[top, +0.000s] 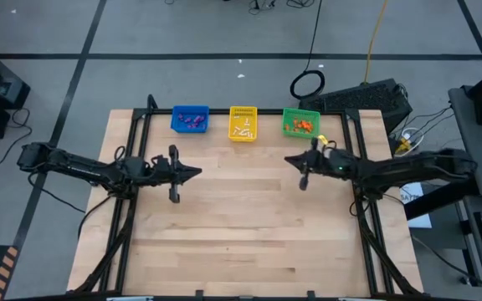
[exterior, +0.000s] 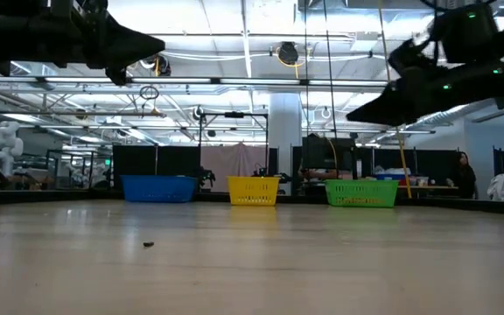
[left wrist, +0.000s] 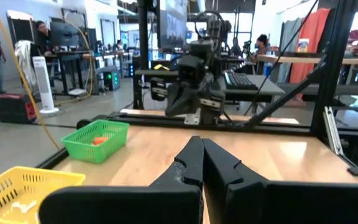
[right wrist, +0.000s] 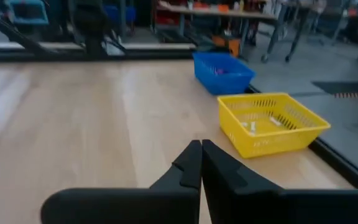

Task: Sort Halloween decoration
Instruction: Return to Home Position

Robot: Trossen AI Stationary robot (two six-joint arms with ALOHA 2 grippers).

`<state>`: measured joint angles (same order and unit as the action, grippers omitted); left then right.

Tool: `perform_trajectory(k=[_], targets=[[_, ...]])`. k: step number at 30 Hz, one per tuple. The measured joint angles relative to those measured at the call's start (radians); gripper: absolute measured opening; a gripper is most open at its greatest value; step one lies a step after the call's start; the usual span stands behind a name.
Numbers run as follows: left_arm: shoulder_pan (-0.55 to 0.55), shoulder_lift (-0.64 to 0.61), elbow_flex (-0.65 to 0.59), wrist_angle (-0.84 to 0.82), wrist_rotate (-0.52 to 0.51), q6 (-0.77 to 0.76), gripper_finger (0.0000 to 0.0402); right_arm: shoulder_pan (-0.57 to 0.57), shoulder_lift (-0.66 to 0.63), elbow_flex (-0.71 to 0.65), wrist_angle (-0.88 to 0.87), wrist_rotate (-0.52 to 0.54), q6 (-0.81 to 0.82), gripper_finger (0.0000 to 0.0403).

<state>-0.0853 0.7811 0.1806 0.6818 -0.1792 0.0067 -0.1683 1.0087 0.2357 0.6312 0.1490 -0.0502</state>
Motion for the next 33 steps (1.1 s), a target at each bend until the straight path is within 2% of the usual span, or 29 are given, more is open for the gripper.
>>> perform_trajectory(k=[10,18,22,26,33], targets=[[0.06,-0.005,0.0,-0.086,-0.016,0.001,0.0,0.02,-0.242,-0.104,-0.008,-0.073,-0.044,0.0],[0.109,-0.085,0.0,-0.206,0.075,0.0,0.0,0.02,-0.415,-0.18,-0.023,-0.071,-0.048,0.0],[0.131,-0.139,0.0,-0.263,0.075,0.001,0.0,0.02,-0.505,-0.212,-0.031,-0.066,-0.039,0.0],[0.16,-0.201,0.0,-0.322,0.074,0.004,0.0,0.02,-0.596,-0.216,-0.15,-0.017,-0.026,0.0],[0.171,-0.329,0.0,-0.515,0.078,0.048,0.0,0.02,-0.734,-0.217,-0.293,-0.014,-0.03,0.0]])
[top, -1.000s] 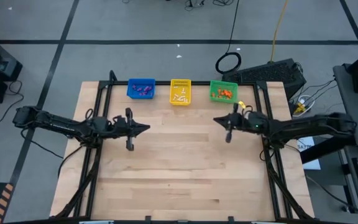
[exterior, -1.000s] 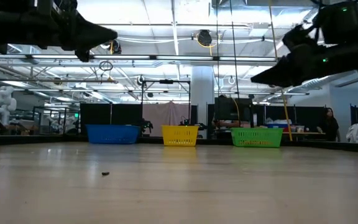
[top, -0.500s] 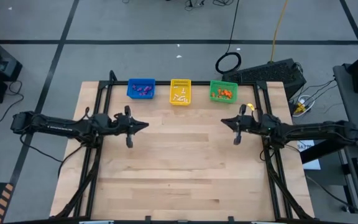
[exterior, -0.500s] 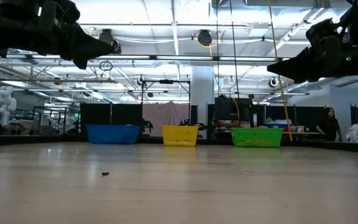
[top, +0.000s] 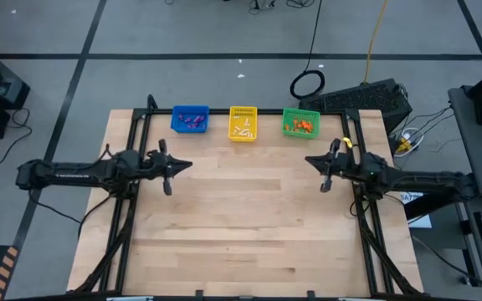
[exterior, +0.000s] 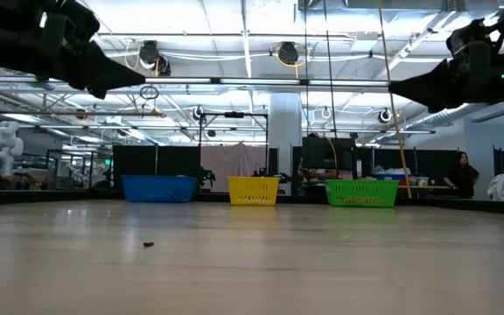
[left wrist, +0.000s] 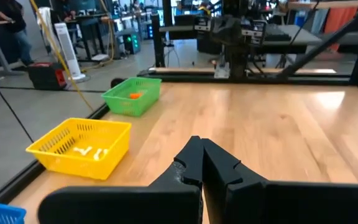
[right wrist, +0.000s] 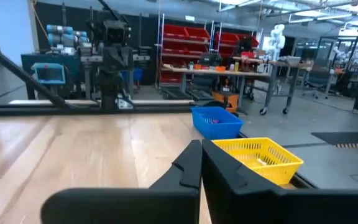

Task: Sort Halloween decoration
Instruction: Return to Home Position

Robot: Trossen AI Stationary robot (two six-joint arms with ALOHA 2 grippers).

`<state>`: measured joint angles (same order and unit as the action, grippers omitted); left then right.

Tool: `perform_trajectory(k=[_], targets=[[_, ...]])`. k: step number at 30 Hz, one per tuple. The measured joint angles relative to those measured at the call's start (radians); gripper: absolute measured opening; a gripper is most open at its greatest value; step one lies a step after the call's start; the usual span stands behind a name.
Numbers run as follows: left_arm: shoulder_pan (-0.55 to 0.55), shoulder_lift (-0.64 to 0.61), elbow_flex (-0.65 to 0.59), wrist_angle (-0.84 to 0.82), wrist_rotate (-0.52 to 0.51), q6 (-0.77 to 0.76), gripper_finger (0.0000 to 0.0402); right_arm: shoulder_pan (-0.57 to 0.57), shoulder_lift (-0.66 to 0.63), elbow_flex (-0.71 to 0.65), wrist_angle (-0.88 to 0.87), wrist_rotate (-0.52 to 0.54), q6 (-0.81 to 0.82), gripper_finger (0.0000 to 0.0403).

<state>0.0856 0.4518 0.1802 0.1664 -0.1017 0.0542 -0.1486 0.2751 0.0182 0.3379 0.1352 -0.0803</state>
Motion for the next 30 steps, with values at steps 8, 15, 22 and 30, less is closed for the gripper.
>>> perform_trajectory(k=[8,15,22,30], targets=[[0.0,-0.148,-0.078,0.002,0.0,-0.014,0.0,0.0,-0.099,-0.002,-0.099,0.0,0.004,0.0],[0.0,-0.285,-0.092,-0.044,-0.003,0.012,0.0,0.0,-0.18,-0.003,-0.199,0.026,0.015,0.0],[0.0,-0.451,-0.092,-0.246,-0.002,-0.025,0.0,0.0,-0.275,-0.003,-0.28,0.024,0.016,0.0],[0.002,-0.451,-0.091,-0.251,0.093,-0.018,0.0,0.0,-0.274,-0.003,-0.287,0.045,0.01,0.0]])
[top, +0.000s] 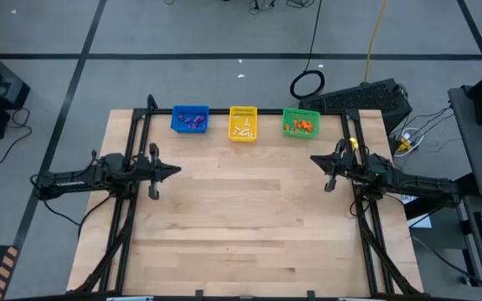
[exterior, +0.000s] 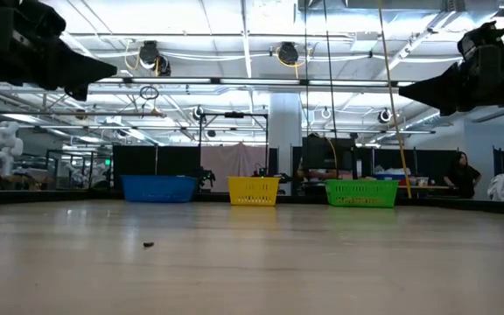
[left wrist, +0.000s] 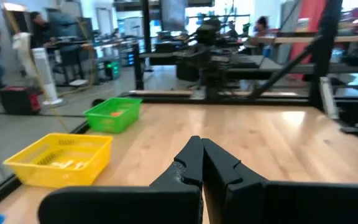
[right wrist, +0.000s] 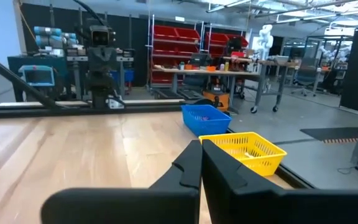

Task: Sort Halloween decoration
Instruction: Return to Home Position

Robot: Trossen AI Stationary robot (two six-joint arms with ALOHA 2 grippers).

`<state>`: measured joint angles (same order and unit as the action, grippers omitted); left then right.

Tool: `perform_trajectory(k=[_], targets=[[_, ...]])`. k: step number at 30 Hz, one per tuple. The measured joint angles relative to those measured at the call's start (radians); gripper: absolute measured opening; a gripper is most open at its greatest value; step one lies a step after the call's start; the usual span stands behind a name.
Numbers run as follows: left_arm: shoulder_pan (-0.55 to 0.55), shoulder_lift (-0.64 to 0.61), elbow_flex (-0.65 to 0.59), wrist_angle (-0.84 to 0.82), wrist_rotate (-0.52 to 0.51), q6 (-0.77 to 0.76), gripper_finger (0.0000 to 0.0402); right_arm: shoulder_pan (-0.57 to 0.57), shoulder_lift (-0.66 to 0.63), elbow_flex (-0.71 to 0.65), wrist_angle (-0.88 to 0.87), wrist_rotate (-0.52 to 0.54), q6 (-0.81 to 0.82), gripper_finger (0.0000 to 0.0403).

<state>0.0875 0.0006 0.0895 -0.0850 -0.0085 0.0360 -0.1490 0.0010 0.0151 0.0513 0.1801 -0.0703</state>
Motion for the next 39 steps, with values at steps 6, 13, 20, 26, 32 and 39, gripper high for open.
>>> perform_trajectory(k=[6,13,20,26,32,39], targets=[[0.016,0.0,-0.021,0.038,0.003,0.018,0.0,0.0,0.0,0.0,-0.002,0.027,0.002,0.0],[0.08,0.0,-0.06,0.078,0.001,-0.002,0.0,0.0,0.0,0.0,0.007,0.041,0.002,0.0],[0.123,0.0,-0.063,0.093,0.007,-0.029,0.0,0.0,0.0,0.0,0.016,0.019,0.041,0.0],[0.182,0.0,-0.082,0.147,0.045,-0.046,0.0,-0.012,0.019,0.0,-0.007,-0.011,0.076,0.0],[0.223,0.0,-0.082,0.158,0.021,-0.06,0.0,-0.024,0.026,0.0,0.005,0.07,0.044,0.0],[0.23,0.0,-0.083,0.202,-0.028,-0.081,0.0,-0.024,0.026,0.0,0.012,-0.004,0.031,0.0]])
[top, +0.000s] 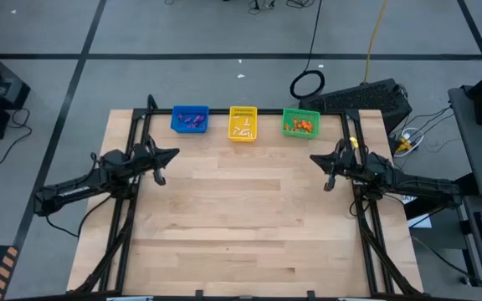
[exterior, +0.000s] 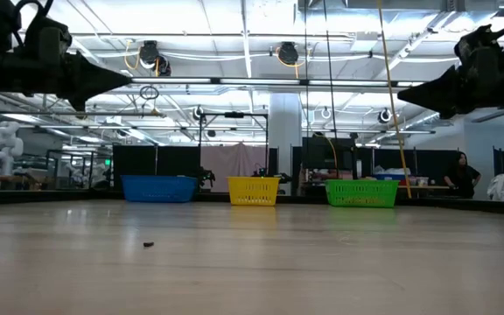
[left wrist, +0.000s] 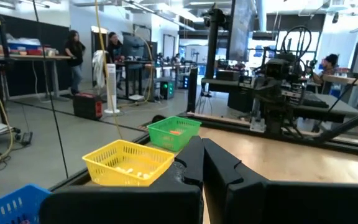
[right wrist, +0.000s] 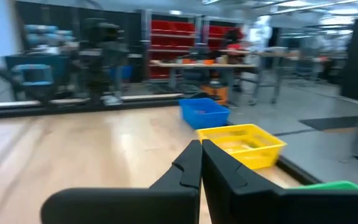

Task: Sort Halloween decoration
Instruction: Return to Home Position

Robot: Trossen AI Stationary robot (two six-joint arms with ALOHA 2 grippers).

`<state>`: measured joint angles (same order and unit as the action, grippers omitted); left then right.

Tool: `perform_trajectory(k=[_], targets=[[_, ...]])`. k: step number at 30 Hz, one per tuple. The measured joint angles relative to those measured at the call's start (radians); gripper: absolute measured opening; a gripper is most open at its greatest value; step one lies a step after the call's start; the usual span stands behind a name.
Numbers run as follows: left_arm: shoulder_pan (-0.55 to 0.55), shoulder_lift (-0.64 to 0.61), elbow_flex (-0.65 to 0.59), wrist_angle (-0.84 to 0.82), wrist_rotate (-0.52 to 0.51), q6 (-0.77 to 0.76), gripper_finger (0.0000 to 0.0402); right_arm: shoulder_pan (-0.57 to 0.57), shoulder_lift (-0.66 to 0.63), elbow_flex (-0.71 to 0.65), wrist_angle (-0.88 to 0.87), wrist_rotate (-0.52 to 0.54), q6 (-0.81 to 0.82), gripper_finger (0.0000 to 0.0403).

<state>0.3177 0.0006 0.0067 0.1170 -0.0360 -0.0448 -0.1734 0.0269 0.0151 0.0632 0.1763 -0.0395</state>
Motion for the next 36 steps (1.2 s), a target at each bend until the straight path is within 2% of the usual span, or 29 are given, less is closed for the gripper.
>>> perform_trajectory(k=[2,14,36], targets=[[0.0,0.0,0.0,-0.003,0.0,-0.001,0.0,0.001,0.0,0.0,0.001,-0.025,0.0,0.0],[0.0,0.002,-0.001,-0.005,-0.001,-0.002,0.0,0.0,0.001,0.0,-0.015,0.004,0.085,0.0],[0.0,0.002,-0.002,-0.005,-0.002,-0.001,0.0,0.001,0.001,0.0,-0.017,0.005,0.088,0.0]])
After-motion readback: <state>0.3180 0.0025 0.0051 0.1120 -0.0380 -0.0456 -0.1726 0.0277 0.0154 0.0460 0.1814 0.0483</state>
